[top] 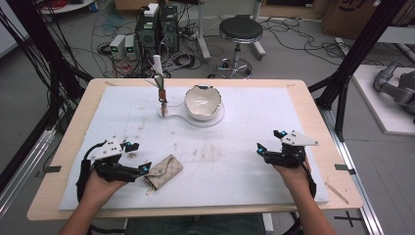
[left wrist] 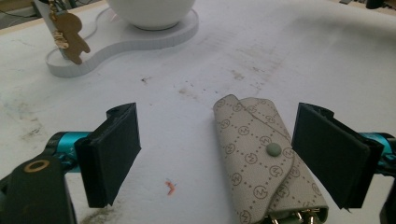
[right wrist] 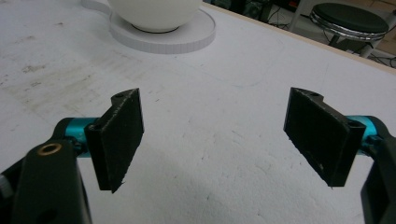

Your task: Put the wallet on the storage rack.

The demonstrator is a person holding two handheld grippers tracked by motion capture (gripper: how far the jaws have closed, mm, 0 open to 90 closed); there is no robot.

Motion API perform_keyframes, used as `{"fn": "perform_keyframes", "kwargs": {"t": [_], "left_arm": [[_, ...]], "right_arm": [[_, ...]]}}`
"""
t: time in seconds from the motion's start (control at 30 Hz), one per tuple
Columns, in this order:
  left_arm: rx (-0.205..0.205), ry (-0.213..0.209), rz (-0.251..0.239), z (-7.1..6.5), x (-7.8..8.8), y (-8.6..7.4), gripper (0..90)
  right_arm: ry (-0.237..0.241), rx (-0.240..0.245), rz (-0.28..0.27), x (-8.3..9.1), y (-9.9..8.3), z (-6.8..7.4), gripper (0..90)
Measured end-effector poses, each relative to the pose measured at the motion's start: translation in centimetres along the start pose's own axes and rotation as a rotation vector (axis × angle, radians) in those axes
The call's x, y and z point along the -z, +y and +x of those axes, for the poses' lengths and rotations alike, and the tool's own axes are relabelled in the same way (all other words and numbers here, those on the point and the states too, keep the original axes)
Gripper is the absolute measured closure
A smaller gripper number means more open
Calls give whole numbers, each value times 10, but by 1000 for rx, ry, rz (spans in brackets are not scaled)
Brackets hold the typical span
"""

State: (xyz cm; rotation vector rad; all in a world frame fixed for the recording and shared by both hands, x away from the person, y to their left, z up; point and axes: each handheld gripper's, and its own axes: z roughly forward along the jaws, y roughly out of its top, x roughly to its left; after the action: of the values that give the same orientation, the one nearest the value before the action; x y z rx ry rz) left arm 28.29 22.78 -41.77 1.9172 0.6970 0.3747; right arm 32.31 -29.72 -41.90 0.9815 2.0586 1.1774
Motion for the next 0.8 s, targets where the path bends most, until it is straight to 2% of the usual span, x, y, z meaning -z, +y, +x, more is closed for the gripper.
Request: {"fn": "perform_keyframes", "kwargs": {"t": [0.2, 0.37, 0.47, 0.57, 0.73, 0.8], "left_arm": [[-19, -24, 35, -4, -9, 0, 154], [-9, -46, 76, -7, -18, -3, 154], [-33, -59, 113, -12, -24, -3, 154], [-40, -71, 134, -17, -29, -4, 154], [-31, -53, 166, -25, -35, -4, 154], [-40, -42, 191, -27, -37, -5, 154]], "right_arm": [[0, -2, 2, -1, -1, -2, 204], [-4, -1, 10, -2, -1, -3, 204], [-1, 1, 13, -3, -1, -3, 204], [-2, 2, 16, -3, -1, -3, 204], [-1, 6, 17, -4, -1, -3, 204], [-1, 10, 13, -4, -1, -3, 204]]}}
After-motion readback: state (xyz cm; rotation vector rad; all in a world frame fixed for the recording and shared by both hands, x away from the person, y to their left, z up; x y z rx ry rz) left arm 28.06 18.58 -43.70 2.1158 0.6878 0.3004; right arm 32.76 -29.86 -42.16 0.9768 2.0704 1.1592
